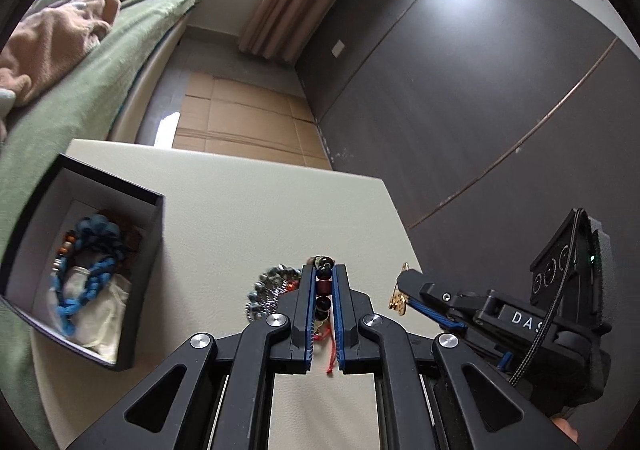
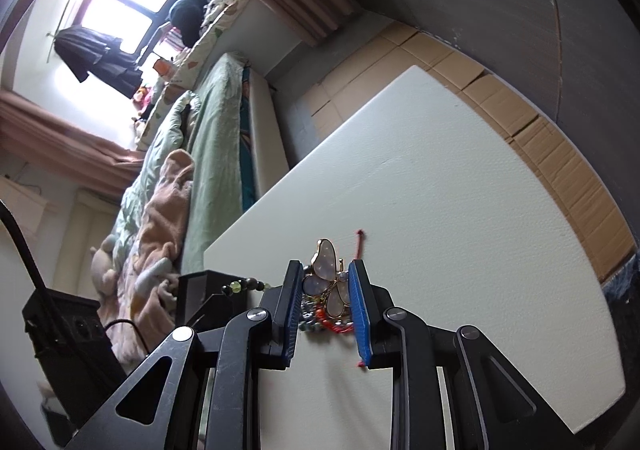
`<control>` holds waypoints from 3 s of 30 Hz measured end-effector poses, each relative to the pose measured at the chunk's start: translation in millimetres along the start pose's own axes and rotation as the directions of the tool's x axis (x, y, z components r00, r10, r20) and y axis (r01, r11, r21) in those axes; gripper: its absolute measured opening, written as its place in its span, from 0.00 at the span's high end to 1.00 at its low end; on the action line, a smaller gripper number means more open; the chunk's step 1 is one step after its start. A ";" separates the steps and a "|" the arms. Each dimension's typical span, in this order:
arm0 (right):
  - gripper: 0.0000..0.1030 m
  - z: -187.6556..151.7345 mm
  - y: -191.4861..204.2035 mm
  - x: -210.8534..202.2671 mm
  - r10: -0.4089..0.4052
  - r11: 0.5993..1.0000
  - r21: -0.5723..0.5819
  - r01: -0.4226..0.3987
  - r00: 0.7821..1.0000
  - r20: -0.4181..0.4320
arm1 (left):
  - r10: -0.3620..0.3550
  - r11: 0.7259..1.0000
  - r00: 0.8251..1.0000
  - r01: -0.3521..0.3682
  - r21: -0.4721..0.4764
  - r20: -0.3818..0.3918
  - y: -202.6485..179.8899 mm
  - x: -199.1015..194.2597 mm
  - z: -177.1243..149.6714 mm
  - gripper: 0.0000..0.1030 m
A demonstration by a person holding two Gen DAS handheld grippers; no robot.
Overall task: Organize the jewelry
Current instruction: 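Carry both held bracelets over the black box with both tools, then open both tools to drop the bracelets into the black box, then move both tools back to the remaining bracelets on the table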
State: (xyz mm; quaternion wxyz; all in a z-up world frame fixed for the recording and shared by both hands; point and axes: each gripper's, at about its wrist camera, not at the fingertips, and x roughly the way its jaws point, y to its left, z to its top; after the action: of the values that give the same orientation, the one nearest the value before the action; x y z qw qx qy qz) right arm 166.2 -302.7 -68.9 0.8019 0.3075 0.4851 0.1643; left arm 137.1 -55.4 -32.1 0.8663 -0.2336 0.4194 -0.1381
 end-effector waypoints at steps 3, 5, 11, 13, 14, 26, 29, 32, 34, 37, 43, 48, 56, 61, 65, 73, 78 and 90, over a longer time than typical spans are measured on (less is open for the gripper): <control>0.76 -6.3 9.9 4.0 0.051 0.999 -0.008 -0.051 0.999 -0.008 | 0.005 1.000 0.999 -0.004 -0.017 0.034 10.0 -14.2 4.0 0.92; 0.76 -10.2 16.8 7.4 0.077 0.997 -0.014 -0.078 0.997 -0.014 | 0.014 0.999 0.998 -0.012 -0.030 0.056 16.4 -23.9 5.9 0.92; 0.76 -18.8 37.9 18.8 0.136 0.989 -0.049 -0.136 0.991 -0.018 | 0.036 0.997 0.994 -0.028 -0.072 0.102 37.0 -47.3 13.6 0.92; 0.76 -21.1 43.6 22.5 0.166 0.985 -0.049 -0.167 0.986 -0.020 | 0.043 0.996 0.992 -0.034 -0.080 0.121 43.6 -55.0 15.8 0.92; 0.76 -21.8 45.9 24.0 0.180 0.982 -0.050 -0.181 0.983 -0.022 | 0.049 0.996 0.990 -0.038 -0.083 0.130 46.5 -58.6 16.8 0.92; 0.76 -48.0 99.8 51.1 0.327 0.935 -0.120 -0.334 0.942 -0.070 | 0.109 0.985 0.974 -0.078 -0.157 0.199 86.4 -92.5 22.2 0.92; 0.76 -54.6 110.2 64.2 0.343 0.927 -0.126 -0.353 0.934 -0.098 | 0.130 0.980 0.969 -0.093 -0.179 0.210 95.0 -99.5 21.5 0.92; 0.76 -62.1 120.5 78.8 0.350 0.922 -0.129 -0.365 0.928 -0.127 | 0.149 0.975 0.964 -0.105 -0.196 0.222 102.9 -104.5 22.5 0.92; 0.76 -67.9 129.0 88.7 0.347 0.920 -0.137 -0.367 0.926 -0.148 | 0.157 0.971 0.963 -0.110 -0.211 0.221 107.8 -105.4 22.8 0.92; 0.56 -72.5 133.6 103.4 0.299 0.934 -0.140 -0.330 0.933 -0.201 | 0.165 0.968 0.963 -0.117 -0.221 0.213 112.9 -103.7 24.2 0.92; 0.56 -71.1 125.3 94.8 0.276 0.944 -0.139 -0.300 0.946 -0.169 | 0.172 0.969 0.965 -0.129 -0.210 0.200 110.5 -100.3 22.0 0.92; 0.56 -66.5 118.6 79.2 0.261 0.949 -0.145 -0.281 0.955 -0.138 | 0.219 0.960 0.957 -0.177 -0.216 0.189 109.8 -94.2 23.4 0.92; 0.56 -59.1 102.5 56.2 0.242 0.956 -0.144 -0.256 0.964 -0.105 | 0.248 0.954 0.954 -0.210 -0.215 0.169 101.1 -84.7 20.8 0.43; 0.56 -47.0 84.4 34.1 0.216 0.966 -0.131 -0.221 0.975 -0.055 | 0.233 0.960 0.961 -0.203 -0.191 0.151 92.1 -76.0 18.2 0.43; 0.56 -39.9 67.7 19.9 0.171 0.978 -0.114 -0.173 0.985 -0.025 | 0.218 0.967 0.967 -0.195 -0.161 0.135 79.8 -66.0 14.9 0.43; 0.56 -32.8 32.4 -0.4 0.040 0.997 -0.072 -0.042 0.999 -0.022 | 0.191 0.981 0.977 -0.186 -0.056 0.100 47.4 -41.7 8.4 0.43; 0.56 -31.9 24.0 -4.2 -0.003 0.996 -0.085 -0.001 0.999 -0.040 | 0.183 0.983 0.980 -0.183 -0.002 0.075 30.8 -26.2 2.3 0.43; 0.56 -19.0 1.2 10.0 -0.088 0.994 -0.070 0.083 0.994 -0.062 | 0.207 0.977 0.977 -0.209 0.042 0.050 18.4 2.6 -4.6 0.43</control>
State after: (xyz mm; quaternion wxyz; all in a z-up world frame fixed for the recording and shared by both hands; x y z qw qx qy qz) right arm 154.3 -289.8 -81.3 0.8018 0.2537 0.5180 0.1561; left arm 135.8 -42.1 -45.9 0.8906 -0.1709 0.4182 -0.0511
